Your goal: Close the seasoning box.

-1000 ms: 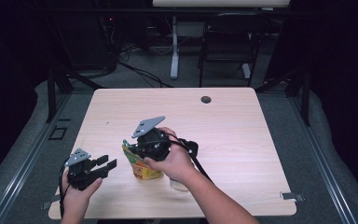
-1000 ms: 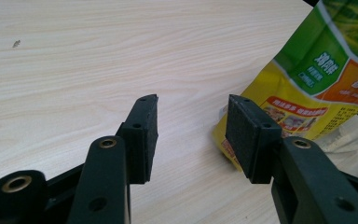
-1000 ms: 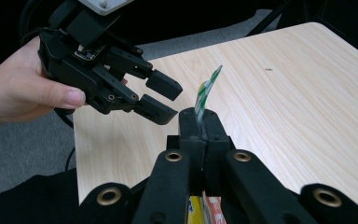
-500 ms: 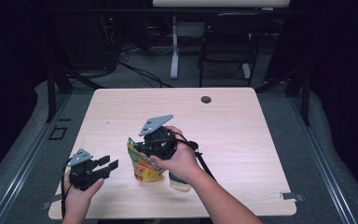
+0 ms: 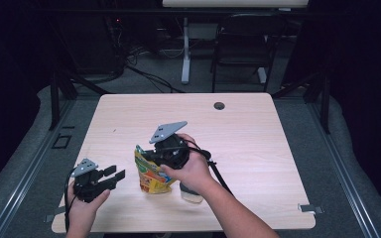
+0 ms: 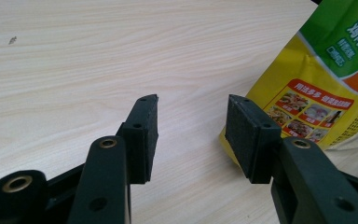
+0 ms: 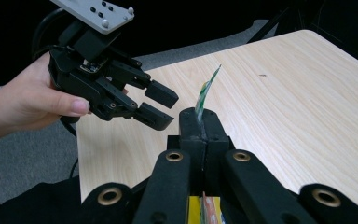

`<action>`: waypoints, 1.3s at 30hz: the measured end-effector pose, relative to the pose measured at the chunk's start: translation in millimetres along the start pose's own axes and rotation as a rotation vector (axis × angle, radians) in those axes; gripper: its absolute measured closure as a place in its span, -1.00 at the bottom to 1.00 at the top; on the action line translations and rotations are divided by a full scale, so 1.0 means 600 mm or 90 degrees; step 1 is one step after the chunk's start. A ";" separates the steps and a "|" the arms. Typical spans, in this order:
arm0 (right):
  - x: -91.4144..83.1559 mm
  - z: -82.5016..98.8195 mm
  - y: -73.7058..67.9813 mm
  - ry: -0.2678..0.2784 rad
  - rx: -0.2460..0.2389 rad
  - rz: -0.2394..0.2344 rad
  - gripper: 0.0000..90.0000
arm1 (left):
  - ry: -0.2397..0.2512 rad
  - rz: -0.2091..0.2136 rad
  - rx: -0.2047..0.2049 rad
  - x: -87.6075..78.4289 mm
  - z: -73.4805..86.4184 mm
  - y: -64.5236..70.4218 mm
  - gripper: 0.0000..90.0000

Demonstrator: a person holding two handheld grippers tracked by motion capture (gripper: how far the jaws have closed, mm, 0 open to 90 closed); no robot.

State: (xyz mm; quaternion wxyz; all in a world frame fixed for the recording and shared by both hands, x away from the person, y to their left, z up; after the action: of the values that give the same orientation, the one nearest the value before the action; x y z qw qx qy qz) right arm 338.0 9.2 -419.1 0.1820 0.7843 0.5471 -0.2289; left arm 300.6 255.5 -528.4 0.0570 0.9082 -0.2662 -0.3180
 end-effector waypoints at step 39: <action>-0.098 -0.049 0.000 0.071 -0.024 -0.006 1.00 | -0.026 0.091 0.054 0.054 0.028 0.043 0.21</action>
State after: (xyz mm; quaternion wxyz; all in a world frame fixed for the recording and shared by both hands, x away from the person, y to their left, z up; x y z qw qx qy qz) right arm 325.1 -20.6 -362.1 0.1653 0.7897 0.5641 -0.1754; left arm 300.4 217.8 -552.5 0.0356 0.8816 -0.3450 -0.3201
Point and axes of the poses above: each handheld gripper's, and its own axes: x roughly forward along the jaws, z roughly out of its underside, y roughly to its right, the point moved 2 cm from there along x, roughly forward along the jaws, and after that the axes turned 5 degrees about -x, right-handed, at the moved point
